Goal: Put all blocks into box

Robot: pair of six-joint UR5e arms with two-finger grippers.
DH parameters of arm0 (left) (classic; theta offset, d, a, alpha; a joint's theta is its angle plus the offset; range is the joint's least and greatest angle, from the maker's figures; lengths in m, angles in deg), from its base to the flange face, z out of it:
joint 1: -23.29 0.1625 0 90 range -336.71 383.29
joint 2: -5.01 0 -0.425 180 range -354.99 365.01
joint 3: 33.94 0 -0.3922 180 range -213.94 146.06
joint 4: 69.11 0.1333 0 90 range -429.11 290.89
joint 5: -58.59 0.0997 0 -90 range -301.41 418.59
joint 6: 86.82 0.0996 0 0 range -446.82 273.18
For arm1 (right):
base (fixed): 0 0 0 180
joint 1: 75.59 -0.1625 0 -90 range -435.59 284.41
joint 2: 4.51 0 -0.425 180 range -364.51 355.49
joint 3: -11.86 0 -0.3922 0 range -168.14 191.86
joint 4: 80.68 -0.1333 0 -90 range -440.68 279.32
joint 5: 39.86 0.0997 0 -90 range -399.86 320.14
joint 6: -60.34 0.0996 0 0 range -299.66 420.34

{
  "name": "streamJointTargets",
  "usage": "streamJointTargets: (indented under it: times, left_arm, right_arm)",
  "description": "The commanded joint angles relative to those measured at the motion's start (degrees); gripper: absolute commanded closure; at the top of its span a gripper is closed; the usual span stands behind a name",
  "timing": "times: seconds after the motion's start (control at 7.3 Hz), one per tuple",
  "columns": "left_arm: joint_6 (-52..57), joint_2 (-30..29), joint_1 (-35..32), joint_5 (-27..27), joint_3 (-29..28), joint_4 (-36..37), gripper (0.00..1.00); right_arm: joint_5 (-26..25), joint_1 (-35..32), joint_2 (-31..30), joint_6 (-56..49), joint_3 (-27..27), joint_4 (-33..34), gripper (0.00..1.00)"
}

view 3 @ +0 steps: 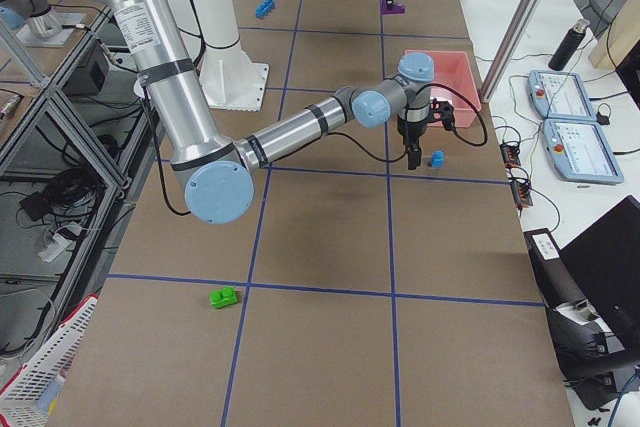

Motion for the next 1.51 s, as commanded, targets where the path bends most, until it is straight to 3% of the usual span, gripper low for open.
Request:
streamJointTargets:
  times: [0.0, 0.14, 0.27, 0.55, 0.69, 0.82, 0.96, 1.1, 1.37]
  left_arm:
    - [-3.52, -15.47, -0.05, 0.44, -15.42, 3.19, 1.00]
    - [-5.18, -21.45, -0.05, 0.44, -23.68, 3.19, 1.00]
    - [-7.29, -25.95, 0.04, 0.87, -30.03, 3.11, 1.00]
    - [-12.12, -35.61, 4.40, 8.83, -42.33, 2.23, 1.00]
    - [-12.67, -37.75, 6.87, 13.31, -44.92, 1.88, 1.00]
    - [-12.58, -37.69, 7.77, 13.36, -45.21, 0.74, 1.00]
    - [-10.93, -37.60, 8.04, 13.27, -45.73, 0.56, 0.70]
    - [-4.91, -37.51, 8.13, 13.27, -45.65, 0.64, 0.02]
    - [-4.06, -37.16, 7.95, 13.01, -43.64, 0.73, 0.00]
  right_arm:
    - [0.16, 0.09, 5.25, -0.15, 5.63, -0.05, 0.06]
    - [0.16, 0.09, 7.54, -0.15, 8.45, -0.05, 0.07]
    - [0.16, 0.09, 9.13, -0.15, 11.08, -0.14, 0.02]
    - [0.16, 0.26, 11.77, -0.15, 17.06, -3.10, 0.01]
    - [0.07, 0.26, 11.78, 0.02, 20.74, -8.44, 0.01]
    - [-0.02, 0.70, 11.87, -0.06, 22.35, -9.71, 0.01]
    - [-0.02, 1.14, 11.95, 0.02, 22.27, -9.81, 0.01]
    - [-0.19, 1.58, 11.96, 0.02, 22.27, -9.81, 0.01]
    - [-0.46, 2.28, 13.52, 0.63, 23.84, -9.81, 0.01]
